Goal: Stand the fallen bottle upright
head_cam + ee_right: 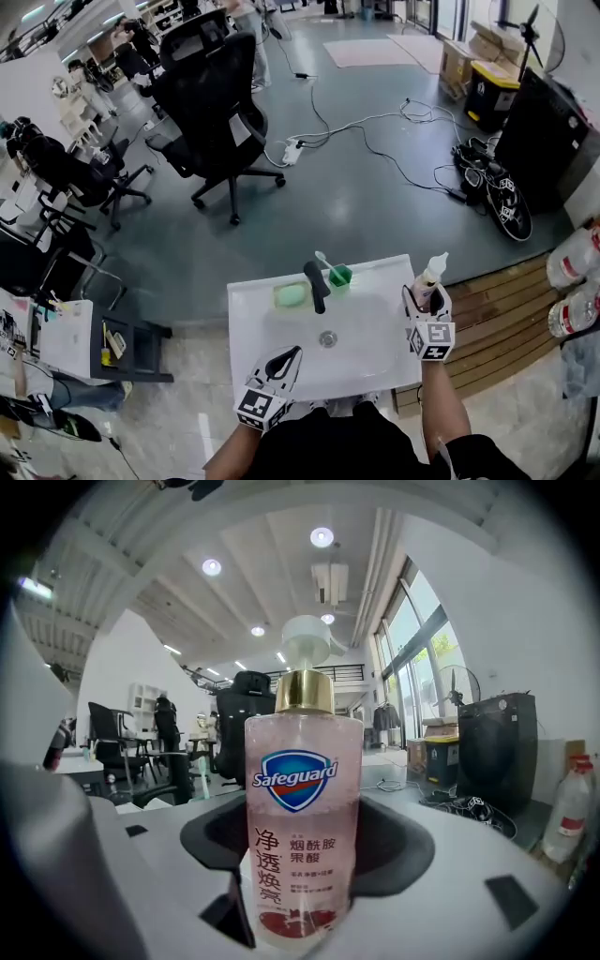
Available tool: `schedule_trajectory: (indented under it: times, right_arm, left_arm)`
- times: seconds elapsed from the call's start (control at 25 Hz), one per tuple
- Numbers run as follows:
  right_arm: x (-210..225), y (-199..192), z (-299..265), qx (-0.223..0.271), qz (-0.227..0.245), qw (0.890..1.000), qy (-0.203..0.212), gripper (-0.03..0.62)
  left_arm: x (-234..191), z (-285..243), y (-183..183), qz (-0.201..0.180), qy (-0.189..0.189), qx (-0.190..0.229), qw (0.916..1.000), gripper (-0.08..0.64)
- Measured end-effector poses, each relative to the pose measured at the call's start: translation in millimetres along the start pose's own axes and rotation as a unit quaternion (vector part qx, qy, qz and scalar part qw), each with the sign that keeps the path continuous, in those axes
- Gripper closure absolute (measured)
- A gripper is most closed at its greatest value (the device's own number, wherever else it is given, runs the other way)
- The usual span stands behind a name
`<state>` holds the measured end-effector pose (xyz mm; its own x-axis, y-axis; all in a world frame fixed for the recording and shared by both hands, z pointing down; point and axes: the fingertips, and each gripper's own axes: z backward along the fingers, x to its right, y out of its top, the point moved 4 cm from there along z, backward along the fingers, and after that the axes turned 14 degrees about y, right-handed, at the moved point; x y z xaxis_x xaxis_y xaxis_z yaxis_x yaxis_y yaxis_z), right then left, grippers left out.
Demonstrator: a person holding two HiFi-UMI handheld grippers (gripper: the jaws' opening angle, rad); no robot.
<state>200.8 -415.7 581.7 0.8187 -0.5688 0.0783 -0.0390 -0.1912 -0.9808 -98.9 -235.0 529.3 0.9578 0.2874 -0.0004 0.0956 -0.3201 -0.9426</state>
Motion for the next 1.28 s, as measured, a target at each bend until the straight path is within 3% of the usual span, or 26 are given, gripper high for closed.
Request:
schedule_trajectory:
  times: [0.08,0.28,0.52,0.68,0.88,1.04,1.28]
  right_arm:
    - [7,-8,-14,0.001,0.006,1.0,-0.005,0.275]
    - [13,-18,-40,-0.012,0.035,0.999,-0.009,0.275]
    - [13,-28,-41,-0.018,0.046,0.999,-0.008,0.27]
    - [15,-28,-40,-0.005,0.042,0.999,-0.006,0.265]
    - [13,-31,-35,-0.005,0.042,0.999,0.0,0.264]
    - [14,-31,-32,-0.02,0.048,0.999,0.015,0.259]
    - [12,-32,-27,-0.036,0.059,0.997,0.032,0.207]
  left_arm:
    - [-4,-1,-3,0.008,0.013,-0.006,0.9999,0.541]
    - [-3,-14,7,0.084,0.02,0.007,0.9962,0.541]
    - [3,-30,18,0.055,0.026,0.026,0.9978,0.541]
    - [-5,-33,24,0.108,0.035,0.038,0.9928,0.541]
    - [1,-34,22,0.116,0.026,0.039,0.9921,0.541]
    - [-12,-30,24,0.172,0.044,0.051,0.9828,0.541]
    - [-26,-20,28,0.169,0.055,0.058,0.9823,0.543]
